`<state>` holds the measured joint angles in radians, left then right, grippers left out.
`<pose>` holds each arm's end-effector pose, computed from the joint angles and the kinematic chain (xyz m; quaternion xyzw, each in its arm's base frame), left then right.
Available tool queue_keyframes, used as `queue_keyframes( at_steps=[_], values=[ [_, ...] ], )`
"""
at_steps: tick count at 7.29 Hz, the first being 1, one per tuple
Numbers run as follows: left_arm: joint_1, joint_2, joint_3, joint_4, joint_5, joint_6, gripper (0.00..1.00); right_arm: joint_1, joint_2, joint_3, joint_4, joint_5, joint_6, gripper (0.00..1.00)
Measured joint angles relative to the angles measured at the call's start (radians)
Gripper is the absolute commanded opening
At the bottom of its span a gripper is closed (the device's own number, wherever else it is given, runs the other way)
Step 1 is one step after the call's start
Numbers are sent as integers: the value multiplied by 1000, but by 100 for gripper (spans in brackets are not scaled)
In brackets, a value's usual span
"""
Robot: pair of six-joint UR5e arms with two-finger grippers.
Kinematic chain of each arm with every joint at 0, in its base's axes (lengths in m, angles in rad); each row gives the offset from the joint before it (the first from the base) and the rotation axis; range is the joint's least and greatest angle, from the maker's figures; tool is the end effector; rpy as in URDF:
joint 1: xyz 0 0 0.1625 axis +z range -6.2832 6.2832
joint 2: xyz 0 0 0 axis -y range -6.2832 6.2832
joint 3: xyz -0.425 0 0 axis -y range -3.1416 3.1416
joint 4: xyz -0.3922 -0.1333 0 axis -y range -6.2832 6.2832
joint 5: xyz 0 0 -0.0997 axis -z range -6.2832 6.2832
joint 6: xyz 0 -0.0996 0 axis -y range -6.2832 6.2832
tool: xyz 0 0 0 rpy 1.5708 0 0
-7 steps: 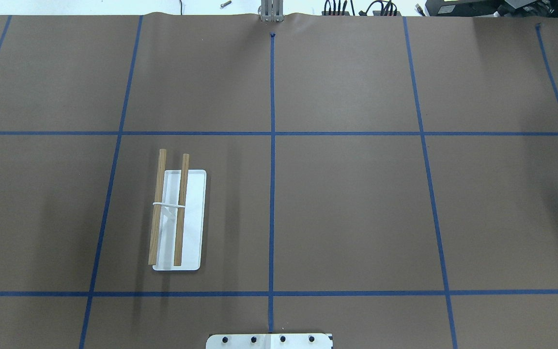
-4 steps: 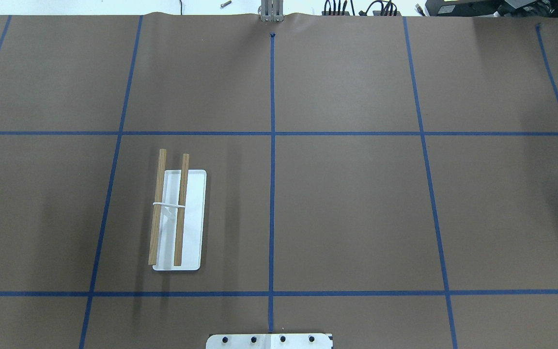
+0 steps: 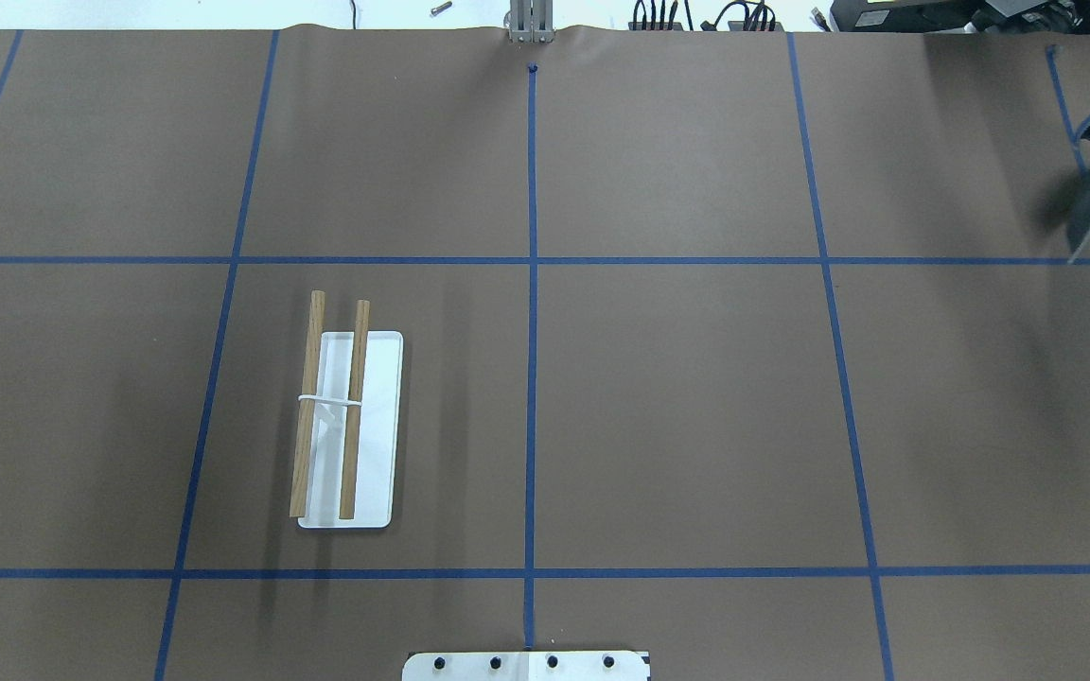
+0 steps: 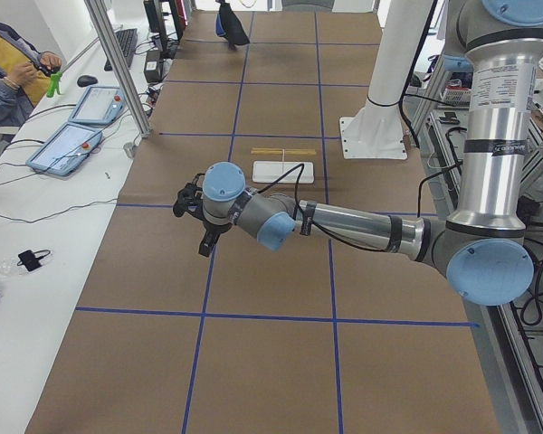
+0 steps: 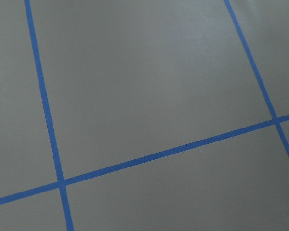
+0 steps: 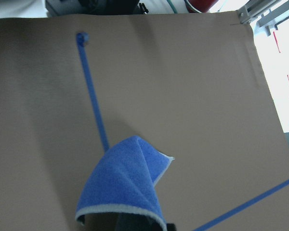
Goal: Hang towel on rack
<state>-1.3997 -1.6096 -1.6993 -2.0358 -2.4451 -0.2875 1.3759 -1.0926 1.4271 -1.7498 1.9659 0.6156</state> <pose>0.0327 -0.5235 0.5145 0.1828 0.4559 0.0813 0.8673 -0.0383 -0.6843 0.4864 -0.0072 -0.2099 0.1892 0.9592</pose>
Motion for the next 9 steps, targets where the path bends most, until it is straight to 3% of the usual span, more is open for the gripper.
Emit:
queue_keyframes(
  at_steps=[2,4,7,9],
  values=[
    [82,-79,-11,-59,-5,-257,99,-64,70,183,-178,90,250,0],
    [164,-192,-13,-152,-2,-574,99,-149,167,310,-272,141,532,0],
    [300,-370,-49,-184,11,-981,99,-247,337,336,-316,157,839,0],
    [421,-459,-78,-201,102,-1314,98,-276,442,321,-323,192,999,0]
  ],
)
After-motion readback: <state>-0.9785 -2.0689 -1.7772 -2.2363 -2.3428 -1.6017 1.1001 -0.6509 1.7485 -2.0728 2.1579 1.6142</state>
